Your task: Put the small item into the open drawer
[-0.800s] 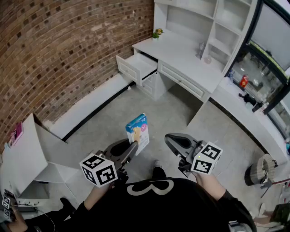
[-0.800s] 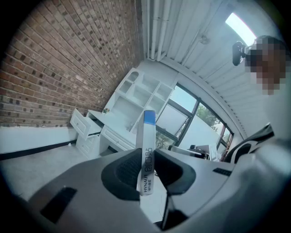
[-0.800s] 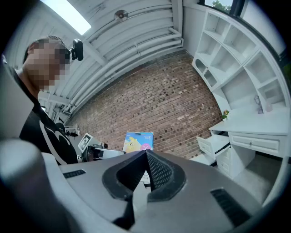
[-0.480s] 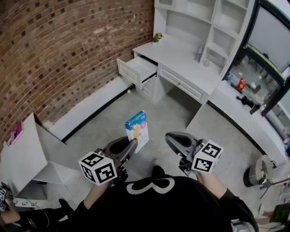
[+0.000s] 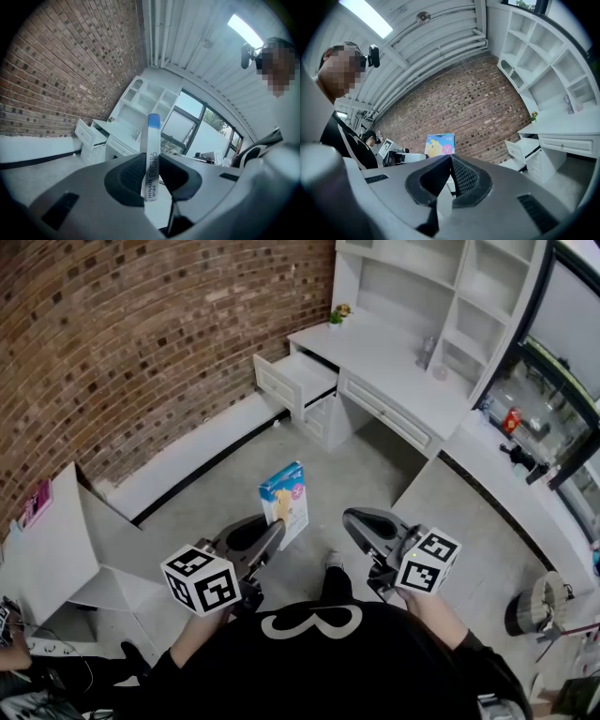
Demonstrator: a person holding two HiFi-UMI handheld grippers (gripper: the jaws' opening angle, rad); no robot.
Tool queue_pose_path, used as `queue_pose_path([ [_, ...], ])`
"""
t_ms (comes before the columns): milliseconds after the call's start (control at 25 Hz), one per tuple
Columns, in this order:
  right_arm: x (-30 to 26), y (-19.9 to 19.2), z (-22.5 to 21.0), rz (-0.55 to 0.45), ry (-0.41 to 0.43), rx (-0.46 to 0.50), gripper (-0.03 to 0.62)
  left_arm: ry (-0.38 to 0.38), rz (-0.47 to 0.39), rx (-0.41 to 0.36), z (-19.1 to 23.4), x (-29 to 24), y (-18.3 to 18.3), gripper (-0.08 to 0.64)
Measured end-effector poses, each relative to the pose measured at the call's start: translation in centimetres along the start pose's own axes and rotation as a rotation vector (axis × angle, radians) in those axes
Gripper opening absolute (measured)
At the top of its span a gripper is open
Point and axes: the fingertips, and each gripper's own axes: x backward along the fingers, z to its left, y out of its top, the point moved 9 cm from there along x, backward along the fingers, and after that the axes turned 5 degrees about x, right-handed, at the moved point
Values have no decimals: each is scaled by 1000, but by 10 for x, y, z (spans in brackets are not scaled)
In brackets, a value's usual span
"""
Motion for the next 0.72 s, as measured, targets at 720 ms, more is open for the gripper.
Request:
queue_pose_path([
  [720, -49, 12, -188, 6, -6, -164, 11, 64, 135, 93, 89, -166, 41, 87],
])
